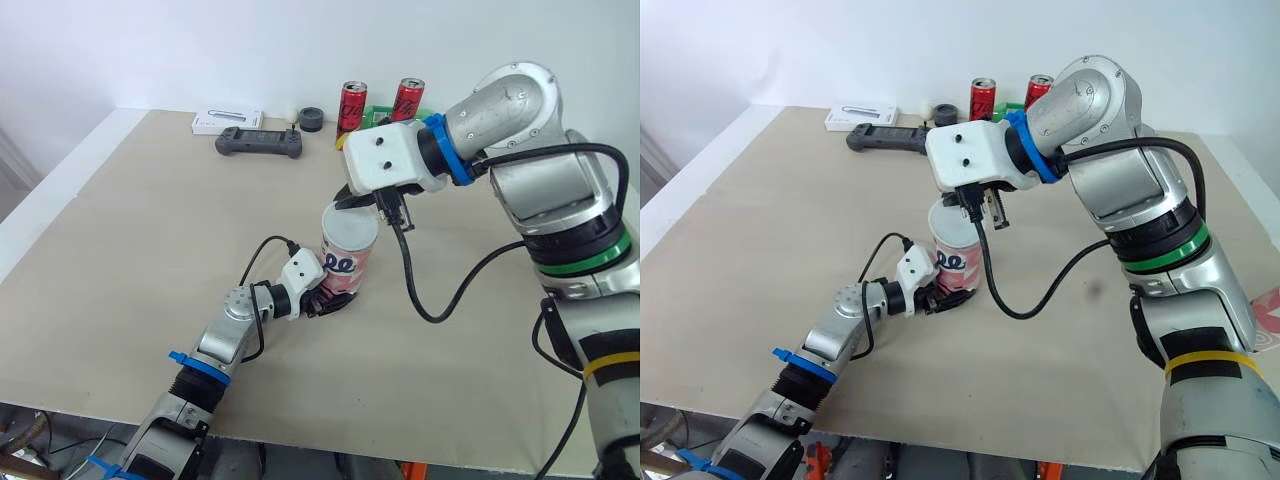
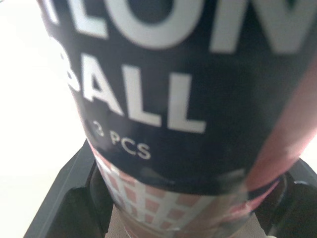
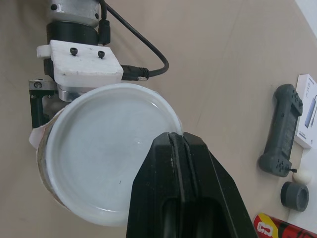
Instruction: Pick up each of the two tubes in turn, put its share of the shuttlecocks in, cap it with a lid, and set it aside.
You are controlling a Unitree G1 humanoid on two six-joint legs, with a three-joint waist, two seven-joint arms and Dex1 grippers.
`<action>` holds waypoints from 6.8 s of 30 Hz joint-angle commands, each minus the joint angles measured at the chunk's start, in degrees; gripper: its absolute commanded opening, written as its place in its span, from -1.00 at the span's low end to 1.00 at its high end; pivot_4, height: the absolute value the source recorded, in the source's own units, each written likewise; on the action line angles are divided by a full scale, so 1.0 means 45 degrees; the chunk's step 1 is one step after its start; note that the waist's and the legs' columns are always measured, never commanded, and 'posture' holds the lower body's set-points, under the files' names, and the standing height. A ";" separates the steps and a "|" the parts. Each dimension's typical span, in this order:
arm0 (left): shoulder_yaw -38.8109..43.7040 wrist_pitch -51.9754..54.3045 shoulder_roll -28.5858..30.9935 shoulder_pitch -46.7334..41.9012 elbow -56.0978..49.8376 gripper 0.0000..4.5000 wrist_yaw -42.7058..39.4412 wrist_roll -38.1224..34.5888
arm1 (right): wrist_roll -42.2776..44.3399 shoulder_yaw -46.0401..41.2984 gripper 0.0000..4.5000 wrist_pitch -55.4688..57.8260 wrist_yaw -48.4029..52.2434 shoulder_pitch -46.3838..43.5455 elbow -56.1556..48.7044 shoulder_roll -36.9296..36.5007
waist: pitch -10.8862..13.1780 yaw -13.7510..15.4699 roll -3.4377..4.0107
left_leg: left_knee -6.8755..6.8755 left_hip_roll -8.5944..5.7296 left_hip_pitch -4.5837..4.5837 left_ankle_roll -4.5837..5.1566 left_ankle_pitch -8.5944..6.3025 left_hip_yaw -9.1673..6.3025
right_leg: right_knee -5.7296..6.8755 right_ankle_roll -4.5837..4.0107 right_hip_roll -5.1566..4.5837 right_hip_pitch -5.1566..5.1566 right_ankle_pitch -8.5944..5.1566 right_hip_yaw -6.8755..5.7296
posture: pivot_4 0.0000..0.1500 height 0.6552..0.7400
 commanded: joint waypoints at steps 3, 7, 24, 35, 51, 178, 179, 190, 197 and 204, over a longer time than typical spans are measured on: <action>-0.0074 0.0138 0.0082 0.0064 -0.0026 0.35 0.0007 0.0145 | 0.0134 -0.0322 -0.98 0.0046 0.0155 -0.0191 -0.0532 -0.0202 | 0.0000 0.0000 0.0000 | -0.0001 0.0000 0.0001 0.0000 0.0000 -0.0001 | 0.0000 0.0000 0.0000 0.0000 0.0000 -0.0001 | 1.00 1.00; -0.0074 0.0131 0.0072 0.0035 0.0004 0.35 0.0009 0.0147 | 0.0119 -0.0296 -0.98 0.0074 0.0195 -0.0142 -0.0572 -0.0213 | 0.0000 0.0000 0.0000 | -0.0001 0.0000 0.0001 0.0000 0.0000 0.0000 | 0.0000 0.0000 0.0000 0.0000 0.0000 0.0000 | 1.00 1.00; -0.0084 0.0156 0.0060 0.0024 -0.0010 0.35 0.0022 0.0151 | -0.0050 -0.0136 -0.98 -0.0191 0.0183 0.0096 -0.0360 -0.0222 | 0.0000 0.0000 0.0000 | -0.0001 0.0000 0.0001 0.0000 0.0000 -0.0001 | 0.0000 -0.0001 0.0000 0.0000 -0.0001 -0.0001 | 1.00 1.00; -0.0092 0.0166 0.0049 0.0023 0.0008 0.35 0.0031 0.0153 | -0.0260 0.0108 -0.98 -0.0498 0.0213 0.0213 0.0197 -0.0070 | 0.0000 -0.0001 0.0000 | -0.0001 0.0000 0.0001 0.0000 0.0000 -0.0001 | 0.0000 -0.0001 0.0000 0.0002 -0.0001 -0.0002 | 1.00 1.00; -0.0094 0.0165 0.0024 0.0056 -0.0022 0.35 0.0091 0.0156 | 0.0054 -0.0188 -0.98 -0.0629 0.0192 0.0049 0.0780 0.0268 | 0.0000 -0.0001 0.0000 | -0.0002 0.0000 0.0005 0.0000 0.0000 -0.0002 | 0.0000 -0.0001 0.0000 0.0006 -0.0001 -0.0002 | 1.00 1.00; 0.0089 0.0337 0.0048 0.0013 -0.0151 0.35 0.0099 -0.0017 | 0.2694 -0.1708 -0.97 0.0957 0.0329 0.2370 0.0634 0.0247 | -0.0059 -0.0006 -0.0033 | -0.0036 0.0006 0.0119 -0.0001 0.0000 -0.0009 | 0.0002 -0.0051 0.0004 0.0105 -0.0050 -0.0010 | 1.00 1.00; 0.0145 0.0382 0.0100 0.0060 -0.0214 0.35 0.0054 -0.0092 | 0.3407 -0.2601 -0.71 0.1524 0.0004 0.2408 0.0373 0.0271 | -0.0049 -0.0005 -0.0030 | -0.0036 0.0005 0.0111 -0.0001 0.0001 -0.0009 | 0.0002 -0.0050 0.0002 0.0100 -0.0048 -0.0008 | 1.00 1.00; 0.1307 0.1899 0.2275 0.0724 -0.2064 1.00 -0.2147 -0.1995 | 0.7562 -0.8006 0.98 0.6185 -0.3282 0.9182 -0.4306 -0.0888 | -0.0032 0.0038 -0.0020 | -0.0130 -0.0007 0.0028 0.0002 -0.0003 -0.0062 | 0.0003 -0.0012 0.0007 0.0019 -0.0091 -0.0034 | 1.00 1.00; 0.2872 0.2911 0.4742 0.1531 -0.3240 1.00 -0.3886 -0.3672 | 0.6313 -0.6307 0.98 0.2974 -0.6268 1.3287 -0.4314 0.2351 | -0.0007 -0.0086 -0.0010 | -0.0138 0.0030 0.0067 0.0001 0.0002 -0.0045 | 0.0028 0.0002 0.0031 0.0012 -0.0101 -0.0033 | 1.00 1.00; 0.3496 0.3661 0.5508 0.2326 -0.4317 1.00 -0.3992 -0.4434 | 0.4655 -0.4566 0.98 -0.0625 -0.7620 1.2501 -0.0650 0.4627 | 0.0010 -0.0062 -0.0041 | -0.0121 0.0023 0.0080 -0.0014 0.0033 -0.0023 | 0.0024 -0.0048 0.0006 0.0030 -0.0096 -0.0029 | 1.00 1.00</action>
